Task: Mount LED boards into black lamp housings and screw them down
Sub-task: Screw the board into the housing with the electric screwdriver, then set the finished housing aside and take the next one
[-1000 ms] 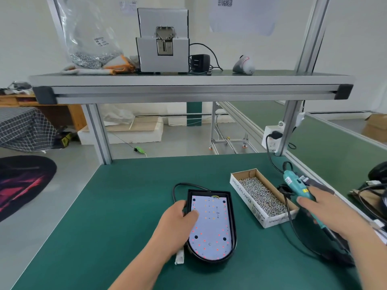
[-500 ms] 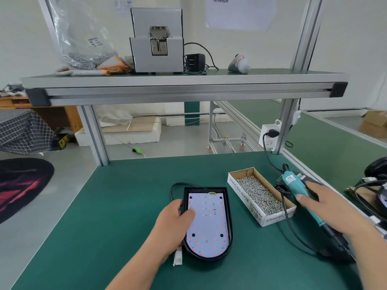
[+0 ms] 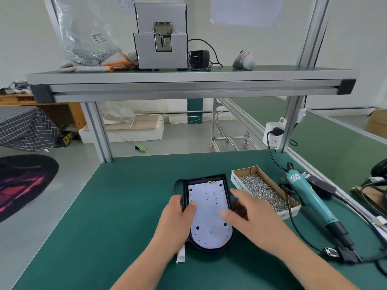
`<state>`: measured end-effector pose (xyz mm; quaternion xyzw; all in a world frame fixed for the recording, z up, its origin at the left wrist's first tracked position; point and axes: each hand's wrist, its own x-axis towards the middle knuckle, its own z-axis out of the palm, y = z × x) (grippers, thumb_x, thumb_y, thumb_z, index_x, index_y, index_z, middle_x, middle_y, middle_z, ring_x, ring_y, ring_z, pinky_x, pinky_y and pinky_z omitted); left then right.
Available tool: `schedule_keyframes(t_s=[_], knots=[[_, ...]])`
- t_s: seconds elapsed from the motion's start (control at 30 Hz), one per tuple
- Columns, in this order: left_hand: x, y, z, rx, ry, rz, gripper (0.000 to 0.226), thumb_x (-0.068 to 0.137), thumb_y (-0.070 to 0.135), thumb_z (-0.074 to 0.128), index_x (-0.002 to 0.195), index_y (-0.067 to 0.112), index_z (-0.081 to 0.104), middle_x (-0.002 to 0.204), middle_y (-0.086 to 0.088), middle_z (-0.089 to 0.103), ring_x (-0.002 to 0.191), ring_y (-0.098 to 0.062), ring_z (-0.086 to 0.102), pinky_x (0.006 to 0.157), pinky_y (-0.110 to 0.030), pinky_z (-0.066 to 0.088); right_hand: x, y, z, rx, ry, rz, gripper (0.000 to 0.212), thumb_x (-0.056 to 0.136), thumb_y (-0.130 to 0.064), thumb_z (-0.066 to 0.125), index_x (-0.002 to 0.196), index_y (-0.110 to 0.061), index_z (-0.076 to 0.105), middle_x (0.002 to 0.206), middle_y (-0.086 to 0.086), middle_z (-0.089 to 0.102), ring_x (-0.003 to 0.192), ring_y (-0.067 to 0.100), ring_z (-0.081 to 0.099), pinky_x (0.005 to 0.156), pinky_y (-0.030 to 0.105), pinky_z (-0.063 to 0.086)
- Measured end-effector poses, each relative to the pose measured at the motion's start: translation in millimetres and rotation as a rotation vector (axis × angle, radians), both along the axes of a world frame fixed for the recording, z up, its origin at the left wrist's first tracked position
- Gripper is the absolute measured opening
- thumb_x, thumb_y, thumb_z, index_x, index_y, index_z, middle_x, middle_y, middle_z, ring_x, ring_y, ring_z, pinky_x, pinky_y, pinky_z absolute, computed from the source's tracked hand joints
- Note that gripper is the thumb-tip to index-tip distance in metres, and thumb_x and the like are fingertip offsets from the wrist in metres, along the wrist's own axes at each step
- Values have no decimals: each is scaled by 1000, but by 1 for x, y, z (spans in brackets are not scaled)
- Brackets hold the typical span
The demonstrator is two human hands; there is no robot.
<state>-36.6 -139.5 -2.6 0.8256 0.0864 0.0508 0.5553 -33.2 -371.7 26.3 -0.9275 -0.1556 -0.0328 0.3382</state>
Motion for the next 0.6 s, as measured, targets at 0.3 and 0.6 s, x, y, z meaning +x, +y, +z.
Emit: schedule_keyframes(t_s=[0.3,0.6], knots=[[-3,9,17,-212,173,-260,30,100,23,45,122,32,64,97,3,78,73,-14,68,64,-31,59,9,2,-8,371,148,-10,39,92,-12,67,120,-39,69,111,-18,77,102,9,73,94,42,58],[-3,31,16,360,18,-509,36,85,13,66,112,37,65,98,21,67,74,5,59,69,-12,47,3,-8,-3,298,-148,-96,46,96,-16,68,135,-40,61,120,-30,69,114,-3,63,95,23,47]])
